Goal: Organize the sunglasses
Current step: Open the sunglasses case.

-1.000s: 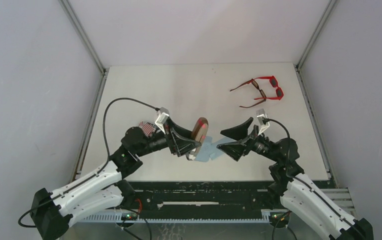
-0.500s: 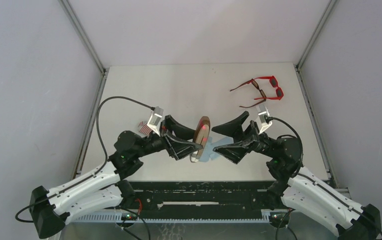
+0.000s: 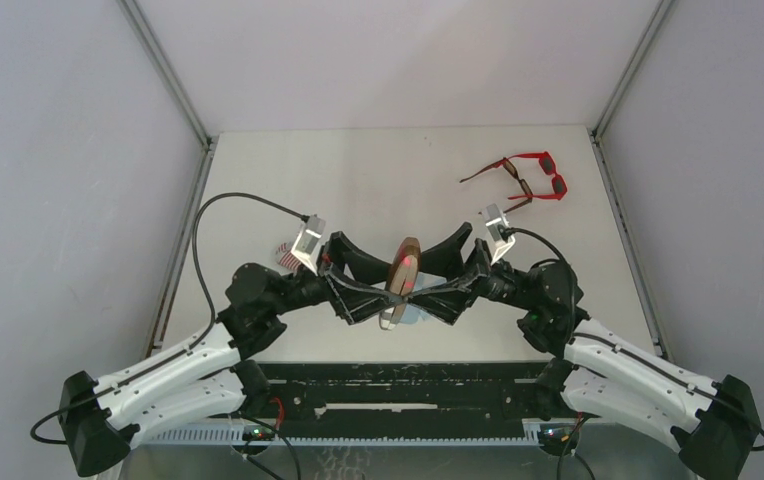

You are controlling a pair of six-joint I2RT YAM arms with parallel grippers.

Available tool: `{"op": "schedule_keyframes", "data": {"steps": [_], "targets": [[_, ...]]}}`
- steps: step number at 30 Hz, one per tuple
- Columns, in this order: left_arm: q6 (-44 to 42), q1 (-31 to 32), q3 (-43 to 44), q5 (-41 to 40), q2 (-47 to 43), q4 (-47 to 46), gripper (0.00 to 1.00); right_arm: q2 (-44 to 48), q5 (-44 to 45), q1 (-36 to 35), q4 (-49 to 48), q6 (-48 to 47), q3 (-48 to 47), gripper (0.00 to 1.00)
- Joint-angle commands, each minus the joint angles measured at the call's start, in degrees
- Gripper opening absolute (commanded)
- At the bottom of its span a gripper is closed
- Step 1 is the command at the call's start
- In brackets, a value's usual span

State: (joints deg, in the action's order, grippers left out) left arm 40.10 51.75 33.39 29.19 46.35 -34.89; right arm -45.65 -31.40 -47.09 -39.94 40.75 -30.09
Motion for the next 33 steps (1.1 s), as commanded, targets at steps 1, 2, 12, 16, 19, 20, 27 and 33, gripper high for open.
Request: {"op": "schedule_keyframes", "data": {"steps": [1,2,12,16,19,20,27,33], "targets": [[1.0,0.4,3.4,1.4,-1.1,-4.0,0.00,-0.6,1.5,-1.4,-3.1,-1.2,-3.4,0.81],[1.0,0.4,3.4,1.4,-1.0,-3.9,0.00,-0.7,1.5,-1.6,-3.0,-1.3,-3.5,0.81],[1.1,0.5,3.0,1.8,-1.7,-3.9,0.00,-0.7,2.1,-2.5,-1.3,-1.8,-4.1,0.64],[1.2,0.5,3.1,2.0,-1.5,-3.8,0.00,-0.8,2.5,-2.9,0.3,-2.6,-4.7,0.51],[1.3,0.5,3.3,2.3,-1.5,-3.7,0.16,-0.9,2.7,-3.1,1.0,-2.9,-4.8,0.35],[1.3,0.5,3.3,2.5,-1.6,-3.7,0.26,-0.9,2.6,-3.2,1.1,-3.0,-4.8,0.30],[1.4,0.5,3.5,4.1,-2.4,-3.6,0.56,-0.2,1.8,-3.2,2.3,-3.6,-4.8,0.08],[1.7,0.5,3.9,5.6,-2.5,-3.6,0.70,0.7,1.3,-3.2,3.5,-4.0,-4.9,0.06]]}}
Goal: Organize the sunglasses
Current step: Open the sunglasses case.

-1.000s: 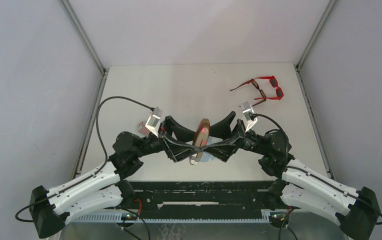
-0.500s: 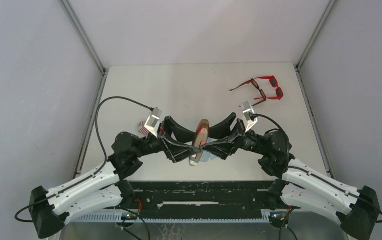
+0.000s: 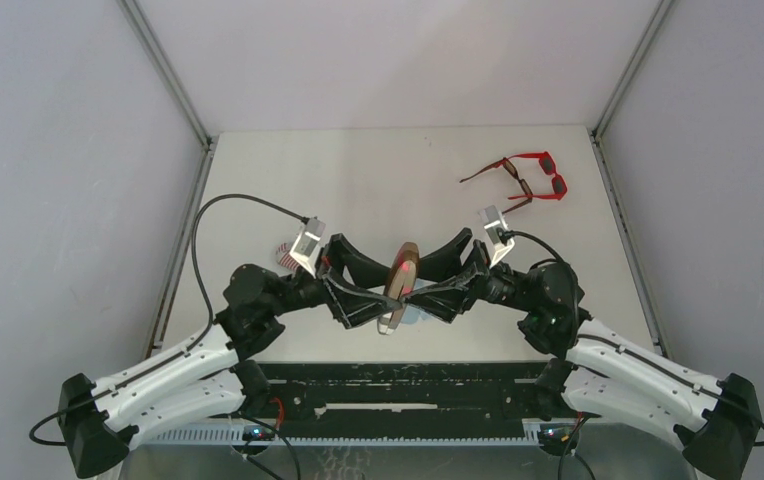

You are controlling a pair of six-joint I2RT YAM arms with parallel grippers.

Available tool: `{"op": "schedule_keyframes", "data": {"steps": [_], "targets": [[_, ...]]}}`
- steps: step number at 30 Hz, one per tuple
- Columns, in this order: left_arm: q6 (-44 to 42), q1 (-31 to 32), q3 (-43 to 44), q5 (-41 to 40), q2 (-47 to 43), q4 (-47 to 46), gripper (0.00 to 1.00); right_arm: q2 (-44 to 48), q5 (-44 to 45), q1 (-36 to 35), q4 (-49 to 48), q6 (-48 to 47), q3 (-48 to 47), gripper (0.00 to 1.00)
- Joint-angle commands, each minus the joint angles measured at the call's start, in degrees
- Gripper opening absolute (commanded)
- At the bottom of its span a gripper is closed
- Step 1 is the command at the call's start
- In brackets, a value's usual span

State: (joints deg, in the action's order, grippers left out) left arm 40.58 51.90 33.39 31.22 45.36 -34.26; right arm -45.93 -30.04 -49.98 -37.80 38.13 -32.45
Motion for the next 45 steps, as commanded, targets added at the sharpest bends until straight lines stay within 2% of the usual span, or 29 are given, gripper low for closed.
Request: {"op": "schedule_keyframes", "data": {"steps": [1,4,8,16,22,26,29,33,40,42,45], "targets": [[1.3,0.4,4.0,3.7,-1.5,-4.2,0.75,1.1,-0.2,-0.4,1.6,-1.5,-2.5,0.06],[1.2,0.4,4.1,3.9,-1.6,-3.7,0.81,1.5,-0.1,-0.4,2.4,-1.8,-2.7,0.06],[1.0,0.5,4.4,4.1,-1.6,-3.3,0.81,2.0,0.3,-0.4,3.3,-2.2,-2.7,0.05],[0.8,0.5,4.6,4.4,-1.8,-2.8,0.60,2.6,0.6,-0.4,4.1,-2.5,-2.8,0.05],[0.9,0.7,4.8,5.1,-1.9,-2.6,0.56,2.8,1.1,-0.4,5.4,-3.1,-2.7,0.05],[-1.7,0.8,5.6,2.6,-2.4,2.8,0.38,3.6,4.2,-0.3,8.1,-4.2,-2.8,0.03],[-7.4,0.9,6.8,-1.3,-3.6,10.3,0.32,4.2,11.4,-0.4,14.0,-6.3,-3.5,0.01],[-12.9,0.9,8.7,-7.8,-4.9,19.2,0.32,4.7,18.4,-0.4,20.1,-8.5,-4.2,0.00],[-16.4,0.9,11.4,-16.7,-3.9,27.1,0.35,4.4,28.1,-0.4,27.6,-9.6,-6.6,0.00],[-17.0,0.9,12.2,-19.5,-3.7,29.3,0.38,4.2,30.5,-0.5,29.5,-9.6,-7.3,0.00],[-17.2,0.9,12.3,-22.4,-3.8,30.9,0.50,4.0,32.3,-0.5,30.9,-9.7,-7.8,0.00]]}}
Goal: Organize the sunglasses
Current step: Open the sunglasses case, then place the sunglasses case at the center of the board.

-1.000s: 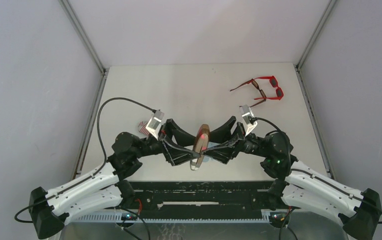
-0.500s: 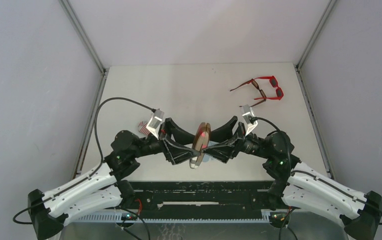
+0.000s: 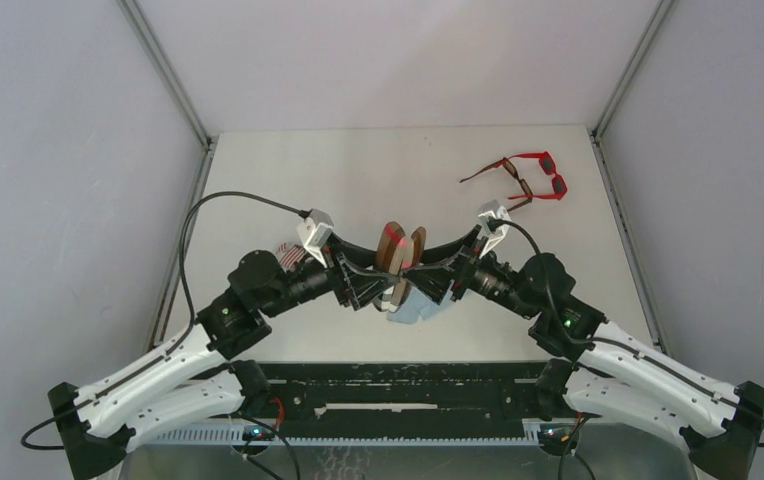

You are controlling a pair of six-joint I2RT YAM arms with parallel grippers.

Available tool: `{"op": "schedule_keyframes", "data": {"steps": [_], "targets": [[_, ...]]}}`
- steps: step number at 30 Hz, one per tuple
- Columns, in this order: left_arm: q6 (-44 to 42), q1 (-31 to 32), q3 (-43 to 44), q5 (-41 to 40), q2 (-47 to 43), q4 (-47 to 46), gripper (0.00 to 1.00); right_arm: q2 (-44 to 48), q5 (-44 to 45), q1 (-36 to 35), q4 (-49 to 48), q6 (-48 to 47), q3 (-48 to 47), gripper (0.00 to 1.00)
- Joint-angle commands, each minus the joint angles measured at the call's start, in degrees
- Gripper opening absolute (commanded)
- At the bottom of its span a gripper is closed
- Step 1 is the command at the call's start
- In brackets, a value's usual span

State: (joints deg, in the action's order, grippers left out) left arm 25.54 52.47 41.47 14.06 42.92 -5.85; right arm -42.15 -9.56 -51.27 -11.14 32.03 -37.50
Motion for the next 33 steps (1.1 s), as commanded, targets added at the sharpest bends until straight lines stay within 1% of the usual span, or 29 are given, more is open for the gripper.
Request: {"op": "schedule_keyframes", "data": {"steps": [1,3,9,11,13,15,18,21,23,26,29,31,33], "targets": [[-2.2,0.3,4.2,-5.8,-1.4,2.8,0.55,0.1,11.6,0.8,4.4,-3.8,-3.0,0.00],[-2.1,0.3,3.9,-6.9,-1.7,3.1,0.64,-0.2,11.1,0.8,4.6,-3.8,-3.2,0.00],[-2.2,0.3,3.4,-9.2,-2.5,4.5,0.82,-0.3,10.4,0.8,5.8,-3.7,-3.5,0.00],[-2.2,0.4,3.2,-9.6,-2.7,4.8,0.86,-0.2,10.2,0.8,6.1,-3.8,-3.5,0.00],[-2.2,0.3,3.3,-10.2,-2.9,5.4,0.88,-0.2,10.2,0.8,6.9,-4.6,-3.7,0.00],[-2.2,0.3,3.2,-11.7,-3.5,6.4,0.92,-0.4,11.2,0.8,9.6,-7.0,-4.8,0.00],[-2.0,0.3,2.6,-17.1,-5.1,9.6,0.92,-2.5,14.5,0.7,16.9,-12.9,-8.5,0.00],[-1.8,0.3,2.1,-26.1,-7.2,15.2,0.93,-5.9,19.8,0.6,23.5,-20.5,-12.6,0.00],[-0.8,0.3,1.5,-32.4,-8.8,19.1,0.93,-9.9,24.0,0.2,27.3,-24.9,-15.6,0.00],[2.1,0.3,0.1,-40.5,-11.1,24.1,0.92,-17.8,31.9,-1.5,32.1,-31.3,-20.8,0.00],[5.7,0.3,-1.8,-47.7,-14.5,28.6,0.92,-27.0,41.3,-3.7,33.8,-38.2,-25.2,0.00],[7.2,0.2,-2.9,-49.8,-17.0,31.1,0.92,-33.4,45.6,-4.1,33.9,-42.9,-27.8,0.00],[7.6,0.2,-3.9,-50.2,-19.5,31.9,0.92,-39.4,49.1,-4.1,33.2,-47.5,-30.4,0.00]]}}
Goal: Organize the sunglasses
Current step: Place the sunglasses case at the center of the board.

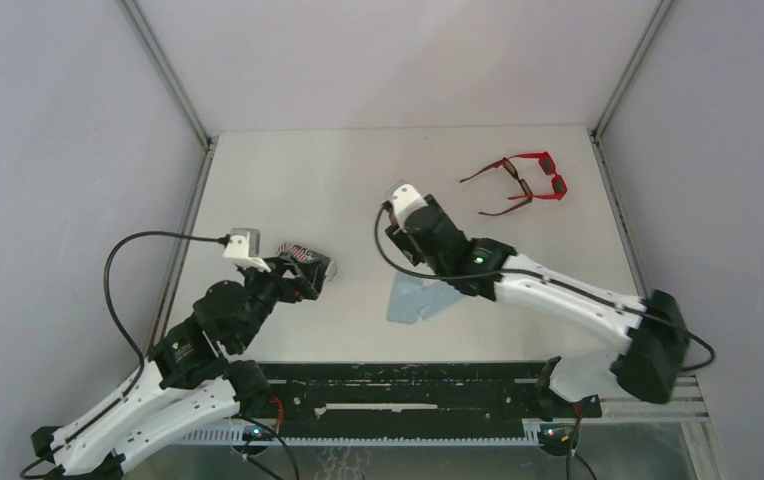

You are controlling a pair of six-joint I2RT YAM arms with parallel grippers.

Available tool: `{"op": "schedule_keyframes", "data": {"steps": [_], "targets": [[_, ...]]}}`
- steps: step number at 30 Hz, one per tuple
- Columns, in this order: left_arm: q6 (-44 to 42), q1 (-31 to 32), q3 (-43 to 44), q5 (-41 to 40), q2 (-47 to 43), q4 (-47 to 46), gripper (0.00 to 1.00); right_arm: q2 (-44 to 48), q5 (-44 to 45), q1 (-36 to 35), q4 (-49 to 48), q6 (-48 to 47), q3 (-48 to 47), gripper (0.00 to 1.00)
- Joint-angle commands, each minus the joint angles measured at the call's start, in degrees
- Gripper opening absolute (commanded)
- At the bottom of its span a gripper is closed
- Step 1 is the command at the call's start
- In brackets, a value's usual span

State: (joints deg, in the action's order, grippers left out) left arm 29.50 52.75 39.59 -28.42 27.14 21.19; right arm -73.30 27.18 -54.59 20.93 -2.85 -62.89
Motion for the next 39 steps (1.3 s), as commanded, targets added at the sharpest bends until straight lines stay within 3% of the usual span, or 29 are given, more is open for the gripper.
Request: {"op": "schedule_keyframes", "data": {"steps": [1,6,10,15,18,22,28,32,35,39], "targets": [[3.7,-0.1,-2.5,-7.7,-4.7,5.3,0.92,-12.0,13.6,-0.8,0.3,-15.0,-6.4,0.00],[4.6,-0.1,-3.7,-8.4,-8.0,7.8,0.92,-26.1,19.3,-0.3,-6.6,-29.1,-10.8,0.01],[4.5,-0.1,-3.9,-7.7,-8.9,8.9,0.92,-33.9,18.4,0.2,-13.2,-36.9,-11.8,0.04],[4.8,-0.1,-4.6,-7.1,-10.1,9.5,0.92,-39.8,18.2,0.4,-19.0,-42.8,-12.5,0.24],[5.1,0.0,-5.4,-7.2,-10.6,9.3,0.92,-42.4,17.5,0.9,-21.2,-45.1,-12.9,0.28],[5.3,0.0,-6.0,-6.7,-10.5,9.3,0.92,-44.3,17.1,1.2,-22.3,-46.6,-13.3,0.36],[5.6,0.0,-6.6,-6.3,-10.4,9.3,0.92,-44.4,16.6,1.3,-19.9,-44.5,-13.2,0.60],[5.5,-0.1,-6.5,-5.7,-10.2,9.3,0.92,-44.1,16.1,1.2,-17.7,-41.9,-13.3,0.66],[5.7,-0.1,-6.6,-5.4,-10.2,9.4,0.92,-43.5,15.4,1.0,-16.2,-40.2,-13.2,0.77],[6.2,-0.1,-6.8,-5.3,-10.5,9.7,0.92,-42.5,15.1,0.7,-15.1,-38.8,-12.9,0.85]]}}
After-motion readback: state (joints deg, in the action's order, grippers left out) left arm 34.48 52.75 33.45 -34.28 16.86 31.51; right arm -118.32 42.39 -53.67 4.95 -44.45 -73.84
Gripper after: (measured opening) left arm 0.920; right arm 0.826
